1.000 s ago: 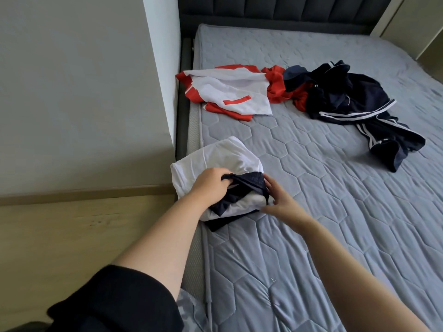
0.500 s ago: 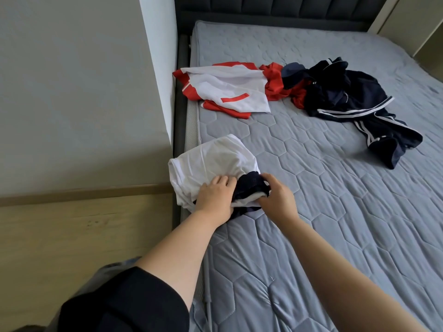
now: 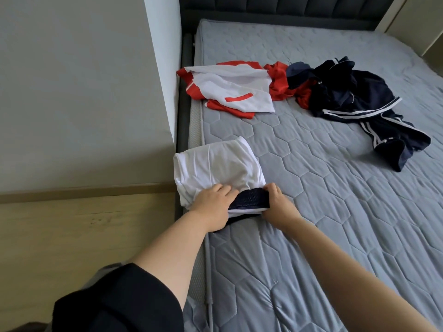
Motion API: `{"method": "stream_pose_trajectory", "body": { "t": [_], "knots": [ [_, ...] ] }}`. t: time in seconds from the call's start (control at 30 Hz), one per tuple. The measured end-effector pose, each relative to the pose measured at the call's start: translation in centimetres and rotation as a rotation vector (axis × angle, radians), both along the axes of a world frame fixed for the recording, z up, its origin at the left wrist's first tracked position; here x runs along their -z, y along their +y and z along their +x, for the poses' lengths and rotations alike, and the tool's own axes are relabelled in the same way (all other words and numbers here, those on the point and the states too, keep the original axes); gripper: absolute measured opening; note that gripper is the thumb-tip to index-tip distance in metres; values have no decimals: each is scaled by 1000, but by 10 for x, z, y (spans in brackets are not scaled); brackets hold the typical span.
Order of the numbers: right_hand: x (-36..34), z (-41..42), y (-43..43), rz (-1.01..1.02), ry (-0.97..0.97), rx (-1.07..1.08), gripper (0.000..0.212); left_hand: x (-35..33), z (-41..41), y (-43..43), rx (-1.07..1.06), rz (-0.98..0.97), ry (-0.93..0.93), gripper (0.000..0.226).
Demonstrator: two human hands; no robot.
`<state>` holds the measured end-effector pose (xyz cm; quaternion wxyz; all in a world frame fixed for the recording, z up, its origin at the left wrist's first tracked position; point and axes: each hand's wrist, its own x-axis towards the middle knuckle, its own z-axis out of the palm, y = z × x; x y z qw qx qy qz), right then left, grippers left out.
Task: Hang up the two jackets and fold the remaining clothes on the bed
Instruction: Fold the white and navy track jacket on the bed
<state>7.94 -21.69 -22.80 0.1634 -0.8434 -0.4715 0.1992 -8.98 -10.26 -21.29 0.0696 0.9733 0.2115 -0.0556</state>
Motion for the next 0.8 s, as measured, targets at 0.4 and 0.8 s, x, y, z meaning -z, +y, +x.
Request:
{"method": "stream_pose_trajectory", "body": {
  "t": [0.4, 0.8],
  "knots": [
    [-39, 16, 66, 336, 227, 236, 39, -3, 28, 44, -560, -108, -280, 49],
    [-33, 37, 139, 309, 206, 248, 22, 44, 19, 37, -507, -39, -254, 62]
  ]
}}
